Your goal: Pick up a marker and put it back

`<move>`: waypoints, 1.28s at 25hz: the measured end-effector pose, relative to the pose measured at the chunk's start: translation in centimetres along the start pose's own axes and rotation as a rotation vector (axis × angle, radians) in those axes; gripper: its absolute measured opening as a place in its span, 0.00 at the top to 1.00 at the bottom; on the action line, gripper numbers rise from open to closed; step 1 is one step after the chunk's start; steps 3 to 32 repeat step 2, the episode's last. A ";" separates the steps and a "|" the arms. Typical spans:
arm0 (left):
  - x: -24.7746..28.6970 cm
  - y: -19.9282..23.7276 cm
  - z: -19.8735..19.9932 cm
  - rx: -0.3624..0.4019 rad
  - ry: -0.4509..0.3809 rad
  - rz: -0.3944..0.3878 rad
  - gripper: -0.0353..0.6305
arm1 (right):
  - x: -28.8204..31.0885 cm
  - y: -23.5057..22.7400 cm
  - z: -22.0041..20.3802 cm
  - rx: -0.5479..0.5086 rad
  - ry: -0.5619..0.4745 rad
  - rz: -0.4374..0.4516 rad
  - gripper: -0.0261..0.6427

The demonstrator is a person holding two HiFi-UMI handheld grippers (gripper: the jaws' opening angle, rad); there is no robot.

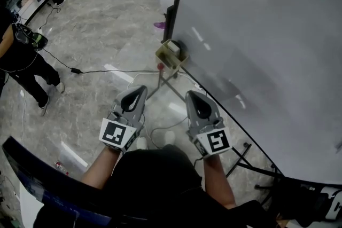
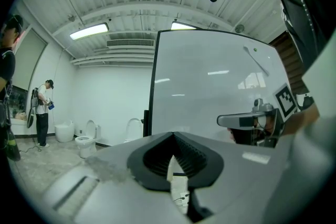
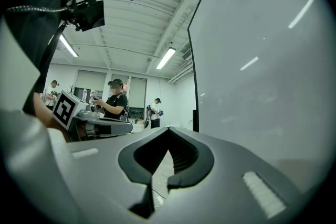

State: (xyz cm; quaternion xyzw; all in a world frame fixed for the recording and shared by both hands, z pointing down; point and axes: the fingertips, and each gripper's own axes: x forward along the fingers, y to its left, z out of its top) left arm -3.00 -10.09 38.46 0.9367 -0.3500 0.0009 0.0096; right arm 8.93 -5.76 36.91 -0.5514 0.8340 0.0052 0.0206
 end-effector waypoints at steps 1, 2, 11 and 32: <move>0.0 0.0 -0.1 0.001 0.001 0.001 0.94 | 0.0 0.0 -0.1 0.002 0.002 0.000 0.95; -0.1 0.0 -0.2 0.002 0.003 0.001 0.94 | 0.0 0.0 -0.2 0.004 0.005 -0.001 0.95; -0.1 0.0 -0.2 0.002 0.003 0.001 0.94 | 0.0 0.0 -0.2 0.004 0.005 -0.001 0.95; -0.1 0.0 -0.2 0.002 0.003 0.001 0.94 | 0.0 0.0 -0.2 0.004 0.005 -0.001 0.95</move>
